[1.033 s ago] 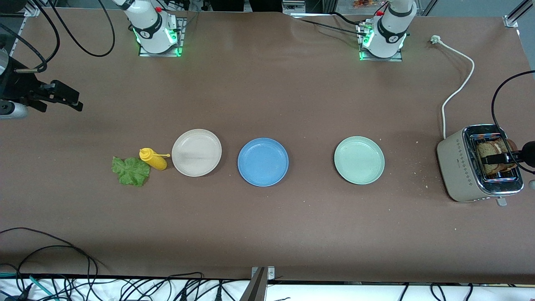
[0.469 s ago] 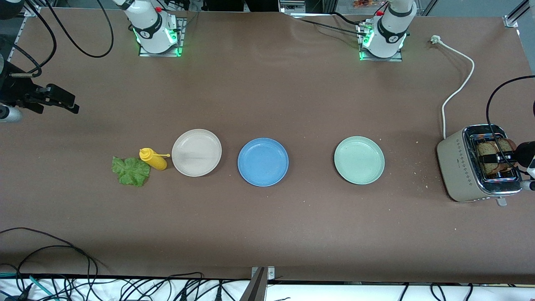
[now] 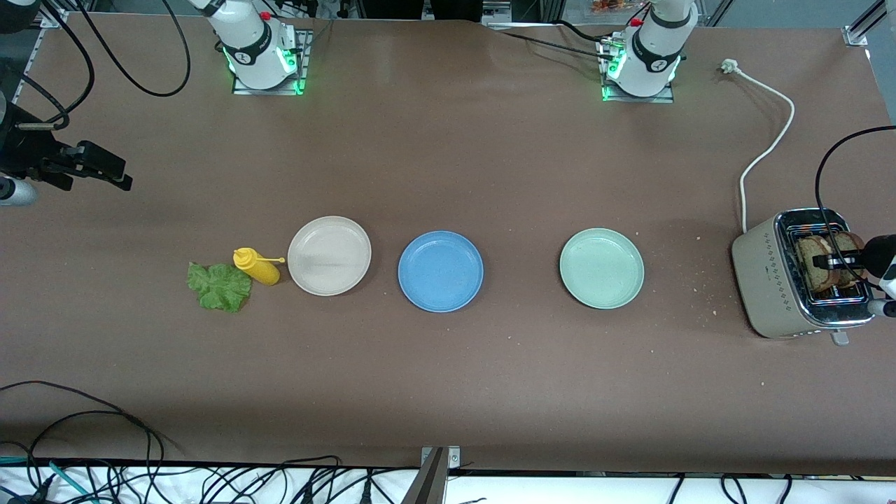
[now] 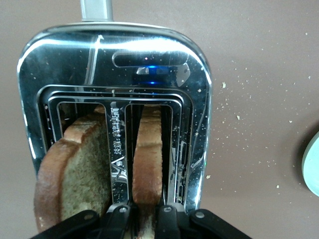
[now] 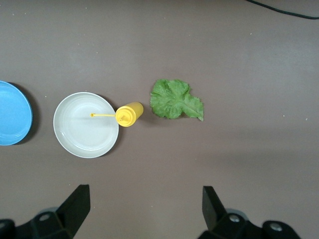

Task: Make sandwich in blue plate with both arms
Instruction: 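Lift the bread slice out of the toaster with the left gripper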

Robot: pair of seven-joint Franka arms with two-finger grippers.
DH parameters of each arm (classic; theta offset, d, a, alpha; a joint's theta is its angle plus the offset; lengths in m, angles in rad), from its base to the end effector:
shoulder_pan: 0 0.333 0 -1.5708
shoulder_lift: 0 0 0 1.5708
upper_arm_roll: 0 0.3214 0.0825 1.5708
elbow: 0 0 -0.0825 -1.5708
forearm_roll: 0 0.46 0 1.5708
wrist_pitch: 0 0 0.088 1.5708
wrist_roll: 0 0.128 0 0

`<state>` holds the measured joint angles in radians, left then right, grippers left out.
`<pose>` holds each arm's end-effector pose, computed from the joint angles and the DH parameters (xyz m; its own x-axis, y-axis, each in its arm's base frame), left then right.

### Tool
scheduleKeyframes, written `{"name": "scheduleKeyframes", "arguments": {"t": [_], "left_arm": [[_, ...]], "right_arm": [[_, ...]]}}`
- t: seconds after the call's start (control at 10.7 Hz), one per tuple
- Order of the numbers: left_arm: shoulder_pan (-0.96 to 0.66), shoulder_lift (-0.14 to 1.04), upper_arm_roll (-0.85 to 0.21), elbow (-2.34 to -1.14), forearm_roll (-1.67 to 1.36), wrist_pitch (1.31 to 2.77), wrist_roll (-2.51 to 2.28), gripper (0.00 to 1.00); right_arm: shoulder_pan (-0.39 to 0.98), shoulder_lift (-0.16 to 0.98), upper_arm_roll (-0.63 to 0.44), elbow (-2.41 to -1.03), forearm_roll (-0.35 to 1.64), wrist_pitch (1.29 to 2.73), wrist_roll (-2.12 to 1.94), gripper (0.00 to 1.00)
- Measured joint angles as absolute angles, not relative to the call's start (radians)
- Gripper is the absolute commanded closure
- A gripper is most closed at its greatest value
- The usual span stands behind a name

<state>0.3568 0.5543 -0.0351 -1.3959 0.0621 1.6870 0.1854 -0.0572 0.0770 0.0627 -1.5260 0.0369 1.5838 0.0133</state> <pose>0.7070 0.2472 0.3229 0.9577 0.1179 -0.2627 0.1247 -0.9922 0.0094 0.6549 0.0069 0.5853 0.9998 -0.0084 -0.0196 -0.0092 -0.9991 -0.0414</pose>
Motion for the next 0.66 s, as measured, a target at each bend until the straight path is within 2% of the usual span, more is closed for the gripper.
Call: {"name": "scheduleKeyframes", "arguments": {"t": [0.28, 0.66], "left_arm": [[0.358, 0.524, -0.035, -1.38, 0.063, 1.661, 0.23, 1.0], [0.36, 0.366, -0.034, -1.363, 0.064, 1.496, 0.254, 1.0]], "right_arm": [[-0.06, 0.083, 0.055, -1.523, 0.037, 1.586, -0.008, 0.0], [-0.06, 0.085, 0.055, -1.516, 0.037, 1.59, -0.01, 0.0]]}}
